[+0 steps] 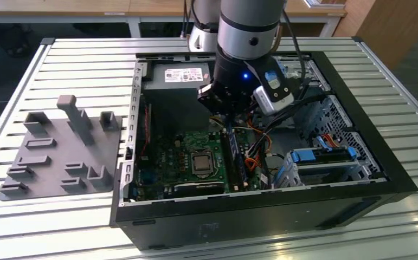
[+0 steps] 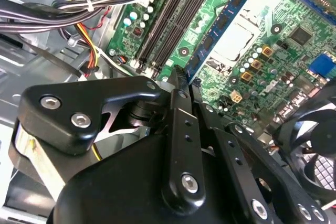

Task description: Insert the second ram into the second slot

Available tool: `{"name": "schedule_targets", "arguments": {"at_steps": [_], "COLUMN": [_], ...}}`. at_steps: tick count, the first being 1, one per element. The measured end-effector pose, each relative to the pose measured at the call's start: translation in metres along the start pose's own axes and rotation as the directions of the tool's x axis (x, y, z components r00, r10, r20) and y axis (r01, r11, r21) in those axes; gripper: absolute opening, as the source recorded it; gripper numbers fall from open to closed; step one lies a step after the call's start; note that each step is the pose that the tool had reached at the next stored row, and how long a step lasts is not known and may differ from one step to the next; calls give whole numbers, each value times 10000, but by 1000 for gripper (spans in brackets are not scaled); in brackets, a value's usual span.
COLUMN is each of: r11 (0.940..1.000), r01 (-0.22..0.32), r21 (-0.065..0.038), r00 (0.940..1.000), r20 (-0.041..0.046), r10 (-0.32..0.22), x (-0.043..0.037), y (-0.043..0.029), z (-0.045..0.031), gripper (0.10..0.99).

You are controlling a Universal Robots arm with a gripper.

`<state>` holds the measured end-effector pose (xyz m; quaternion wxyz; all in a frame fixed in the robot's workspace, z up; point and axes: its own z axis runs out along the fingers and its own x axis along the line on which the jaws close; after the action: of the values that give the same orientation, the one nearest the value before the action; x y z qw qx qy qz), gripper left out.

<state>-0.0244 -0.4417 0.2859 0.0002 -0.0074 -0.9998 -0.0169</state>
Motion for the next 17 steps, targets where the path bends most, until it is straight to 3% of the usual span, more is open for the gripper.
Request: {"name": "schedule_targets", "arguments": {"at_steps": [17], "r11": [10000], "r01": [1], "r21": [-4], "r00": [10000], "r20": [1], "r10": [-1], "x": [-7], "y": [-1], "z": [47], "gripper": [141]}}
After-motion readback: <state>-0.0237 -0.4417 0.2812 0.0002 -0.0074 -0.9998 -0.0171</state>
